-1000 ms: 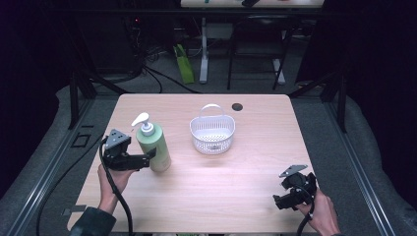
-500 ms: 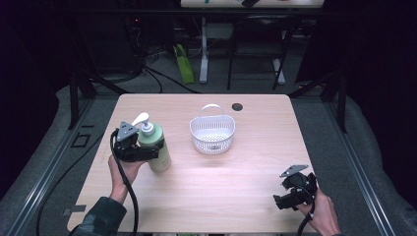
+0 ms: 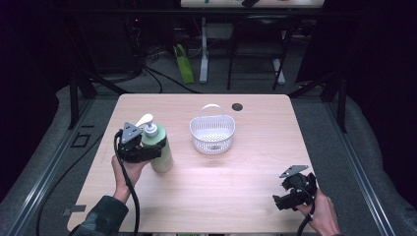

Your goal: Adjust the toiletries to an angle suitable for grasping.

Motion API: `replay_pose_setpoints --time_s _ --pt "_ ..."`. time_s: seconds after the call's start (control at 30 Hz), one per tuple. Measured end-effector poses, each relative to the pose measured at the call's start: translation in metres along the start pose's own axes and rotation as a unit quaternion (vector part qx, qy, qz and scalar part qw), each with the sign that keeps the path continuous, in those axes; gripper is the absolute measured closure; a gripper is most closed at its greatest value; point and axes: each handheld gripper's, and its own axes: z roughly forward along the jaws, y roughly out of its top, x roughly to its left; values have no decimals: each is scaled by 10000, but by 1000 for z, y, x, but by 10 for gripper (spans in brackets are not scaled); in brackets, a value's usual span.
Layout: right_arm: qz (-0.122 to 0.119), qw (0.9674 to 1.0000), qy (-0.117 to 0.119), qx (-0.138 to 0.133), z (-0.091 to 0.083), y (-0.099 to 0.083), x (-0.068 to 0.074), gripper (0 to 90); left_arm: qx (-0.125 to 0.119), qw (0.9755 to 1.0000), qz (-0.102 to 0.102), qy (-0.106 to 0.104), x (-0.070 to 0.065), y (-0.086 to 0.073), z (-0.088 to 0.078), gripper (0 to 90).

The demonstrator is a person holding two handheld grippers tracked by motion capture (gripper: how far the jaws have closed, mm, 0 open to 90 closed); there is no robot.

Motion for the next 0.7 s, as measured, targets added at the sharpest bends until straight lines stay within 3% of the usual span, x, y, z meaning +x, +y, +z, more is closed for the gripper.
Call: replay_pose_setpoints --time_s 0.7 --pt "44 10000 0 12 2 1 -2 30 -29 9996 100 -262 -24 2 6 119"
